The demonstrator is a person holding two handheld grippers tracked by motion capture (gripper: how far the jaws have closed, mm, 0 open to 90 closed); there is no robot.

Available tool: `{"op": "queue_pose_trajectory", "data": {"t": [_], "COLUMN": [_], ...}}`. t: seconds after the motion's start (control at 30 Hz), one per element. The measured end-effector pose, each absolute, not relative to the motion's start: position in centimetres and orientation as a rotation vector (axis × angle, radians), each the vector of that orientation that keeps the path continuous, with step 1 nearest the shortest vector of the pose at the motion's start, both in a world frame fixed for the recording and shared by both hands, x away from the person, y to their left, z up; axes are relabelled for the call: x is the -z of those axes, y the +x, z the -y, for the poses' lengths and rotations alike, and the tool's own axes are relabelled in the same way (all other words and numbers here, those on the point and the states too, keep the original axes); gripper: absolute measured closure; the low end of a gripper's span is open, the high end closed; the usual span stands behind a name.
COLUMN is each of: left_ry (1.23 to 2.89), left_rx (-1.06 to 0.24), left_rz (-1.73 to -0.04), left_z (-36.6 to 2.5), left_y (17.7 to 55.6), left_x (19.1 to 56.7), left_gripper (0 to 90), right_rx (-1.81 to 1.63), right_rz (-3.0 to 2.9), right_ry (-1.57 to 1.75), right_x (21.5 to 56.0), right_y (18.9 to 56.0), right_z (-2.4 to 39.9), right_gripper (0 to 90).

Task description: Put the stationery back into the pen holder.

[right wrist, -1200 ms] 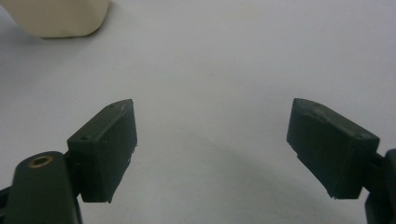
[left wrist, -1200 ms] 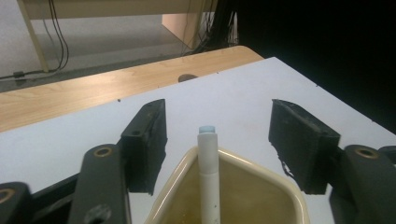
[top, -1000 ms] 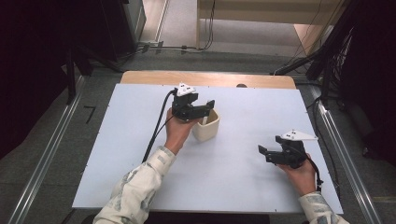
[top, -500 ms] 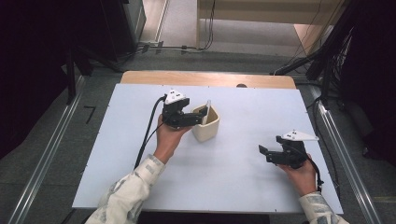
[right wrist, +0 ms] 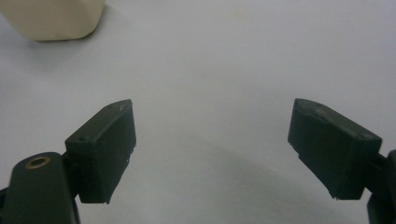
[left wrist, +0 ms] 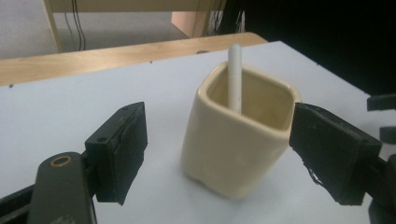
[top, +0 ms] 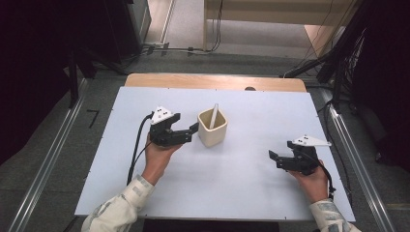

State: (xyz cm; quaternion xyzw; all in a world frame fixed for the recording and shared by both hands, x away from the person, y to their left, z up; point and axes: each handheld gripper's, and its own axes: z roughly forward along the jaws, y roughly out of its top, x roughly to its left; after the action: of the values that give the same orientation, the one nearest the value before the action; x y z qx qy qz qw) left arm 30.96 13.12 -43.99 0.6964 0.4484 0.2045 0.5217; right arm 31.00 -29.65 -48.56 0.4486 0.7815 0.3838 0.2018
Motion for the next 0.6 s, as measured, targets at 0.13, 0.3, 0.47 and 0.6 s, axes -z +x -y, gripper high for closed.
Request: {"op": "queue_pose_trajectory", "data": {"t": [0.13,0.3,0.47,0.6], "left_ry": [1.671,1.661,1.671,1.672], "left_rx": [-0.493,-0.505,-0.517,-0.524], "left_rz": [-1.094,-1.125,-1.142,-1.180], "left_z": [-14.3,-15.7,-16.9,-18.3], "left_y": [30.0,28.8,27.3,26.5], "left_x": [44.7,45.7,46.3,47.2], "left_gripper": [19.9,20.4,20.3,20.2], "right_rx": [-1.076,-1.072,-1.082,-1.088], "right_rz": [-2.173,-2.167,-2.154,-2.137], "right_ry": [1.264,1.264,1.271,1.283], "right_x": [48.5,48.4,48.3,48.2], "right_y": [31.0,30.8,30.4,30.1], "right_z": [29.8,29.9,30.4,31.0], "right_gripper": [13.4,13.4,13.4,13.4]}}
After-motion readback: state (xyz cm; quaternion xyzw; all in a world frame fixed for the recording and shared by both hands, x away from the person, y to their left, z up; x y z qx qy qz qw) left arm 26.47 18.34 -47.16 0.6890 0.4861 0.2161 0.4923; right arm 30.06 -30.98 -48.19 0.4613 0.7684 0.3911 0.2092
